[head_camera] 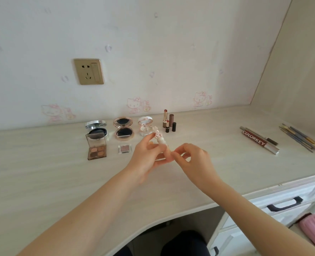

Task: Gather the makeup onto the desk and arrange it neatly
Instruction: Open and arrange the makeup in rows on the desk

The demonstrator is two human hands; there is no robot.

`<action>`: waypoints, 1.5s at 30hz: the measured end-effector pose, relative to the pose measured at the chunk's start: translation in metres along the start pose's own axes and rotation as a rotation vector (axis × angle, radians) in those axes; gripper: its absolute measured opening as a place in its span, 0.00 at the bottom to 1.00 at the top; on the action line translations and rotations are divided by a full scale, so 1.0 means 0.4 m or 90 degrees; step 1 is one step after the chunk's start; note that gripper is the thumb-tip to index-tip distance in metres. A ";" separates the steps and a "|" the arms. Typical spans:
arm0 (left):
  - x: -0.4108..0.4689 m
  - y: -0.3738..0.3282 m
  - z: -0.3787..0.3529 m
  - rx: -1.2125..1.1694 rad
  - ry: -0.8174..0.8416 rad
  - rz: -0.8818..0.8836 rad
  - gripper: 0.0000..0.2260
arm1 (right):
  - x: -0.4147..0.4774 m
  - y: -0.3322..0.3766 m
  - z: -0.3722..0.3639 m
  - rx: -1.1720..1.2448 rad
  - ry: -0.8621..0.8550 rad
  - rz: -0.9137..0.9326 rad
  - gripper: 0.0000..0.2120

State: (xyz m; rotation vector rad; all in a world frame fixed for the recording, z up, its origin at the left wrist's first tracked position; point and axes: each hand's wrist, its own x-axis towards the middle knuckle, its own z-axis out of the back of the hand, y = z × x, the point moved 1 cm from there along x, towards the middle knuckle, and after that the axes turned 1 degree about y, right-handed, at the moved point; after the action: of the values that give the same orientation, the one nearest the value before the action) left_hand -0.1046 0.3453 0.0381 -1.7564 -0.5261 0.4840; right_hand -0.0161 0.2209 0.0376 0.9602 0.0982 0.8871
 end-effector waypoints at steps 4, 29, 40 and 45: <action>-0.038 0.001 0.042 0.093 -0.067 -0.046 0.25 | 0.010 0.019 -0.031 0.022 0.017 -0.005 0.07; -0.097 0.054 0.112 0.365 -0.154 -0.234 0.06 | 0.016 0.034 -0.144 0.338 0.029 -0.038 0.05; -0.103 0.055 0.113 0.394 -0.147 -0.228 0.06 | 0.004 0.037 -0.137 0.401 0.075 -0.036 0.07; -0.100 0.056 0.112 0.404 -0.145 -0.229 0.06 | 0.001 0.040 -0.135 0.414 0.030 -0.038 0.06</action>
State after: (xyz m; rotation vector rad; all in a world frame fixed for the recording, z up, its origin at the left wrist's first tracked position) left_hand -0.1607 0.3523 0.0077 -0.9812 -0.7367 0.5253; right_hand -0.0492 0.2616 0.0173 1.5295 0.4753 0.8355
